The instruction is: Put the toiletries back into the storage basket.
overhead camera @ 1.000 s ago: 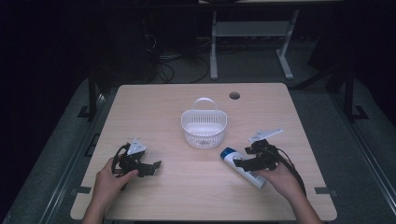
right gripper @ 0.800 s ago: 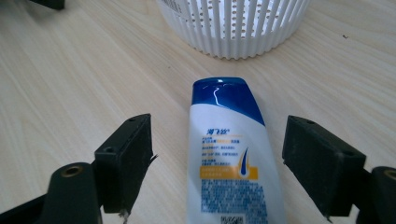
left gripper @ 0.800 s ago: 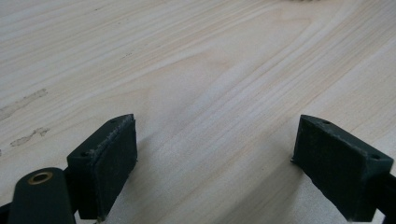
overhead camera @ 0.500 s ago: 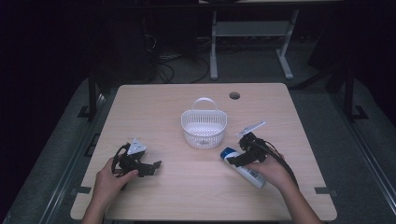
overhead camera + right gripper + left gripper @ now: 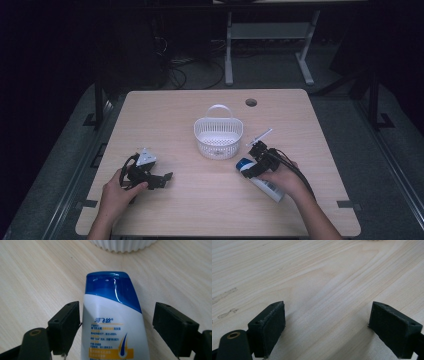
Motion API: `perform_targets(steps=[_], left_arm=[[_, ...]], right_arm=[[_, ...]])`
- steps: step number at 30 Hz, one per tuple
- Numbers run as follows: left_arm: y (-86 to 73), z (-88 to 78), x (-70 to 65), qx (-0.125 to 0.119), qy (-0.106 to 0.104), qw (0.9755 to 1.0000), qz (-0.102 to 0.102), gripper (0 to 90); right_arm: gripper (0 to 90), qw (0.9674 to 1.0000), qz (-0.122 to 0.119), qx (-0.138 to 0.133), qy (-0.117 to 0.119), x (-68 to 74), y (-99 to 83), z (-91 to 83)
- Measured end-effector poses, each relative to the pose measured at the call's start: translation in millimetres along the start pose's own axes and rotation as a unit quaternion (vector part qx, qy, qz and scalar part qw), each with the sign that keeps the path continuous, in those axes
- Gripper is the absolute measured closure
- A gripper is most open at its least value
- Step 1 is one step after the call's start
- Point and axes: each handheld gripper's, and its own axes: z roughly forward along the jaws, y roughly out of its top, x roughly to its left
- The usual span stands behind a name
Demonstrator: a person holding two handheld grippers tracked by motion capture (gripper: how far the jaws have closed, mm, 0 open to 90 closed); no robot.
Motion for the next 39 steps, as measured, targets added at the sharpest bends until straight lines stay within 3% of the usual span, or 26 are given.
perform_targets(steps=[6,18,22,32,39], left_arm=[[0.0,0.0,0.0,0.000,0.000,1.0000,0.000,13.0],[0.0,0.0,0.0,0.000,0.000,1.0000,0.000,13.0],[-0.1,0.1,0.0,-0.001,0.000,1.0000,0.000,13.0],[0.0,0.0,0.0,0.000,0.000,1.0000,0.000,13.0],[-0.1,0.2,0.0,-0.001,0.000,1.0000,0.000,13.0]], right_arm=[[25.6,0.9996,-0.013,0.023,-0.012,3.4,1.7,5.6],[31.7,0.9988,-0.025,0.036,-0.020,7.4,1.1,8.7],[32.2,0.9978,-0.025,0.046,-0.040,13.1,2.8,10.4],[34.3,0.9980,-0.027,0.041,-0.040,13.0,2.5,9.6],[34.6,0.9988,-0.026,0.007,-0.040,13.9,-3.8,3.9]])
